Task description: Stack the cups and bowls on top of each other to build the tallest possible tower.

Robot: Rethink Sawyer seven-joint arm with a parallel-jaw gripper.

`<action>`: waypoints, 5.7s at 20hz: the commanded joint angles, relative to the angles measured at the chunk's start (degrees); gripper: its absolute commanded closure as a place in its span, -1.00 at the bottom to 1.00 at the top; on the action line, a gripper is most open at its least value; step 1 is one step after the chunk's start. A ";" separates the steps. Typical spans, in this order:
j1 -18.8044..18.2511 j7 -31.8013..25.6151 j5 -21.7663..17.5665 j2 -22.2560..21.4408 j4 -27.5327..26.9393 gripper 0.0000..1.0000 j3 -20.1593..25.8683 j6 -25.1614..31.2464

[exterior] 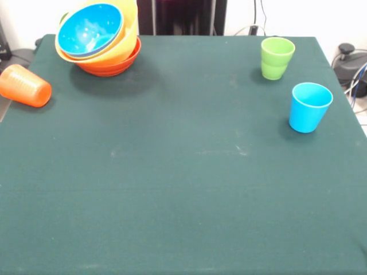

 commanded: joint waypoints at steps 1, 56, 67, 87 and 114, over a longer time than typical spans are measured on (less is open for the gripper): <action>-14.31 -22.33 -0.98 12.78 6.21 1.00 3.60 -11.73; -2.19 -9.85 -20.40 21.80 -2.34 -1.00 -7.49 -15.92; -2.98 -13.76 -18.17 21.32 -2.40 -1.00 -8.24 -15.79; 9.44 -4.64 -31.02 45.27 -22.26 -1.00 -22.89 -31.48; 11.33 -16.35 -11.87 38.87 -21.47 -1.00 -25.56 -22.73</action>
